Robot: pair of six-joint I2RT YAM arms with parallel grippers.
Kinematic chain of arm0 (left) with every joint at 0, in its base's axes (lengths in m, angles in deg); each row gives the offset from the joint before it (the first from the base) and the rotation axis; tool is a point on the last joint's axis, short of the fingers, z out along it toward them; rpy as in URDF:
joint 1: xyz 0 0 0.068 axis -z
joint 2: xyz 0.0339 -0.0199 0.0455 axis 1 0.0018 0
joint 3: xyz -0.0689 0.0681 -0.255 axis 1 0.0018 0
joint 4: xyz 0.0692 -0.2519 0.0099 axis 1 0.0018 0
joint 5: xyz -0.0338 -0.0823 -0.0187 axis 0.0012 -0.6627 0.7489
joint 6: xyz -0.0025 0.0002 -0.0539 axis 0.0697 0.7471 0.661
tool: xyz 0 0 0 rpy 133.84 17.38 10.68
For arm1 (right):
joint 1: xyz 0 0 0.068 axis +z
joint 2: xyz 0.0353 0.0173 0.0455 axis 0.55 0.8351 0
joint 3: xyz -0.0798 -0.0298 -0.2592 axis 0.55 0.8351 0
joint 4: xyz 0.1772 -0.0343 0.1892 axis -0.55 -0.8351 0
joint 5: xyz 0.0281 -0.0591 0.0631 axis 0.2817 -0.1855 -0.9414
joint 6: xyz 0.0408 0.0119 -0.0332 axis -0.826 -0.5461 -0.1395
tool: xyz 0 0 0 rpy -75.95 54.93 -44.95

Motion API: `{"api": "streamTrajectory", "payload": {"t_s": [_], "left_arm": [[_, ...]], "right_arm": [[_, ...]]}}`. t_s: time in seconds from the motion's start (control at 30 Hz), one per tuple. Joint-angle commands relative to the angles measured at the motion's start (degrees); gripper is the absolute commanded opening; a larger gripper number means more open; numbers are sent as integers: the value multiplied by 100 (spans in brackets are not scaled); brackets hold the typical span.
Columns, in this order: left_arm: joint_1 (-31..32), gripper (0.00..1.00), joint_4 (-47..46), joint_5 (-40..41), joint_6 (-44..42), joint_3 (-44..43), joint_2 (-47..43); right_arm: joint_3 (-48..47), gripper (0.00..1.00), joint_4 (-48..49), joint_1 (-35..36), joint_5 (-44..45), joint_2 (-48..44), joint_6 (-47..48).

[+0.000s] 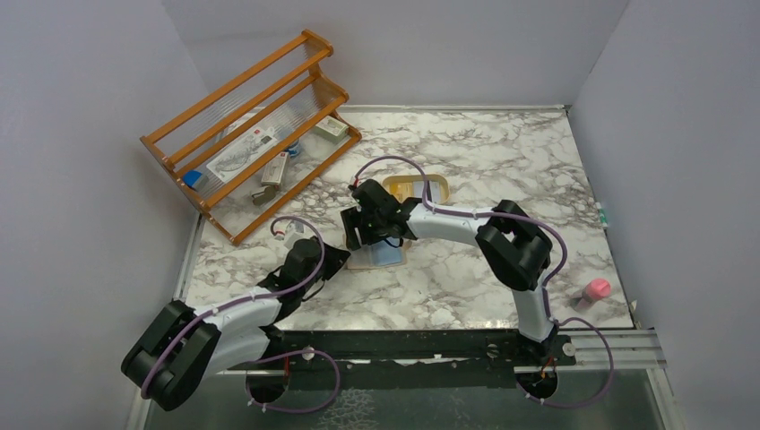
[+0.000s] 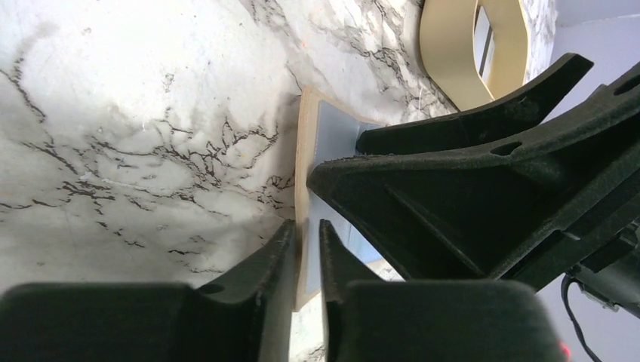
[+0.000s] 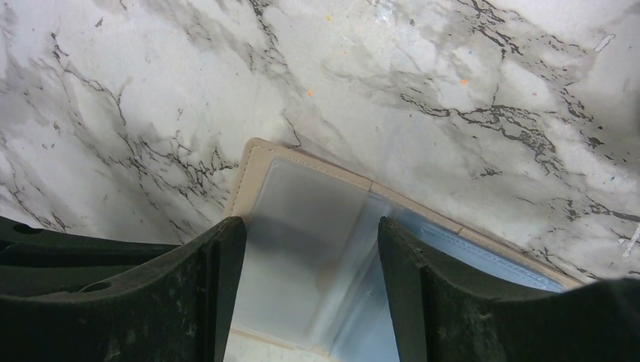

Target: Take the credit cards out of the card holder

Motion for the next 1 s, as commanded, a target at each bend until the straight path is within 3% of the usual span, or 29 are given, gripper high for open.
{"api": "streamTrajectory", "payload": {"t_s": [0.0, 0.43, 0.53, 0.97], "left_arm": [[29, 13, -250, 32, 129, 113, -88], [28, 9, -452, 27, 234, 137, 250], [28, 0, -497, 39, 246, 125, 276], [28, 0, -498, 140, 250, 218, 69]], "right_arm": [[160, 70, -374, 38, 385, 248, 7], [356, 70, -341, 38, 368, 294, -146], [378, 69, -331, 38, 363, 297, -155], [308, 68, -676, 37, 770, 280, 249]]}}
